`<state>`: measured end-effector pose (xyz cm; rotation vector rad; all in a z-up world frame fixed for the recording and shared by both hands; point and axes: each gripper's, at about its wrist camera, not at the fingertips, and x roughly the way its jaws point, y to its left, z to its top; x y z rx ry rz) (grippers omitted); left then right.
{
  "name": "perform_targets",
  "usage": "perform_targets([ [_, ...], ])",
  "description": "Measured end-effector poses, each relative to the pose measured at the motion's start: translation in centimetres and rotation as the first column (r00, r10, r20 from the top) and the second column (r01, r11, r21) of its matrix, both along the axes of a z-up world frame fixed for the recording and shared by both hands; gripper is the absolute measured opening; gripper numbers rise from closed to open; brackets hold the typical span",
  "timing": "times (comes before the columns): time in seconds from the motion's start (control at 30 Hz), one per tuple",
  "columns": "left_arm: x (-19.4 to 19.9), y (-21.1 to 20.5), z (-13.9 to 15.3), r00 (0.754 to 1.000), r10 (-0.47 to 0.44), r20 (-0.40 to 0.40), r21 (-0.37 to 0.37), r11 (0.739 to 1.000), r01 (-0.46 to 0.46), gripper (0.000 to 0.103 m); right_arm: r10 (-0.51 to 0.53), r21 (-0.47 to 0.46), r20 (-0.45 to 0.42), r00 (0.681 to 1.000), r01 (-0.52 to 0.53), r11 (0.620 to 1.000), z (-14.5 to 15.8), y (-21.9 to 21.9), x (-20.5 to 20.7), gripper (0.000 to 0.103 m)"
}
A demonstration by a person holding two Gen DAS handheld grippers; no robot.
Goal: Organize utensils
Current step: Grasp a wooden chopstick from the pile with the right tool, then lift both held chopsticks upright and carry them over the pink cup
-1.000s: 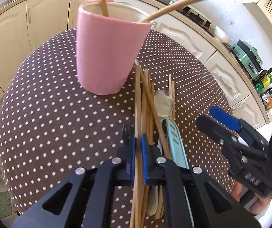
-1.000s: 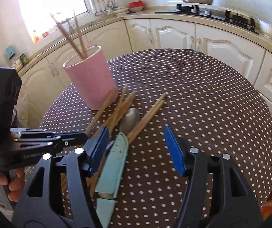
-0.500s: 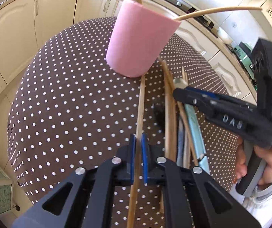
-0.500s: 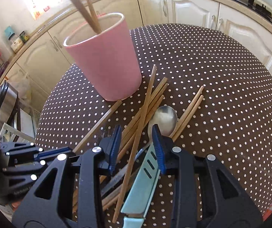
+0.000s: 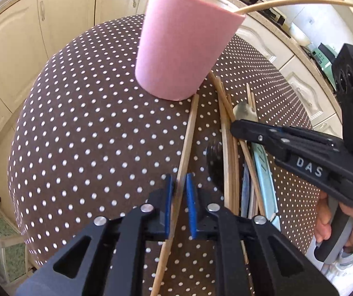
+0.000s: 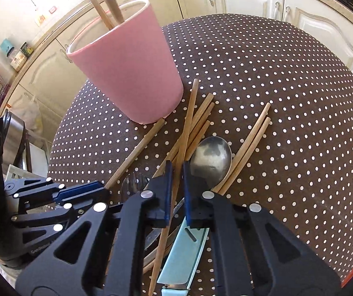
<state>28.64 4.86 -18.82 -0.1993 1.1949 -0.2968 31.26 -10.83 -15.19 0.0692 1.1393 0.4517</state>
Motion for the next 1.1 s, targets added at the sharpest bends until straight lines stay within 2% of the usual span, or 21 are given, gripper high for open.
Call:
perform_targets([
  [0.1, 0.6, -0.7, 0.1, 1.0, -0.014, -0.001, 0.033, 0.999, 0.014, 0.018, -0.014, 0.038, -0.011, 1.0, 0.014, 0.999, -0.1, -0.8, -0.2, 0.008],
  [0.13, 0.6, -0.9, 0.2, 1.0, -0.012, 0.003, 0.046, 0.999, 0.012, 0.011, -0.019, 0.058, -0.015, 1.0, 0.02, 0.998, -0.1, -1.4, -0.2, 0.008],
  [0.17, 0.6, -1.1, 0.2, 1.0, -0.013, 0.005, 0.058, 0.998, 0.013, 0.008, -0.025, 0.085, -0.016, 1.0, 0.026, 0.996, 0.1, -2.0, -0.4, 0.007],
  [0.37, -0.4, -2.4, 0.7, 0.998, -0.008, 0.056, 0.03, 1.0, 0.006, 0.006, -0.051, 0.213, 0.005, 0.999, 0.049, 0.976, 1.4, -4.7, -1.8, 0.006],
  [0.57, -4.0, -1.9, 2.5, 0.986, -0.001, 0.169, -0.009, 1.0, 0.002, 0.006, -0.104, 0.321, 0.061, 0.993, 0.079, 0.944, 2.6, -7.9, -4.5, 0.006],
  [0.7, -6.7, -1.2, 4.8, 0.962, 0.007, 0.272, -0.053, 0.999, 0.008, 0.006, -0.156, 0.359, 0.137, 0.978, 0.098, 0.928, 3.7, -9.6, -6.8, 0.006],
  [0.77, -8.4, -0.7, 6.1, 0.937, 0.013, 0.349, -0.076, 0.997, 0.014, 0.006, -0.177, 0.381, 0.19, 0.966, 0.093, 0.92, 4.9, -10.2, -8.1, 0.006],
  [0.83, -9.5, -0.4, 7.5, 0.901, 0.031, 0.432, -0.104, 0.995, 0.015, 0.006, -0.196, 0.389, 0.245, 0.949, 0.089, 0.917, 6.0, -10.4, -9.3, 0.006],
  [0.9, -10.4, -0.3, 8.8, 0.857, 0.048, 0.514, -0.118, 0.993, 0.015, 0.006, -0.218, 0.404, 0.315, 0.924, 0.077, 0.911, 7.5, -10.6, -10.6, 0.006],
  [1.0, -11.5, 0.4, 10.6, 0.771, 0.102, 0.628, -0.166, 0.986, 0.004, 0.006, -0.232, 0.399, 0.415, 0.88, 0.053, 0.916, 9.8, -10.2, -11.9, 0.006],
  [1.1, -11.1, 1.0, 12.0, 0.711, 0.16, 0.685, -0.218, 0.976, -0.009, 0.006, -0.214, 0.367, 0.515, 0.83, 0.012, 0.93, 12.1, -9.4, -13.1, 0.006],
])
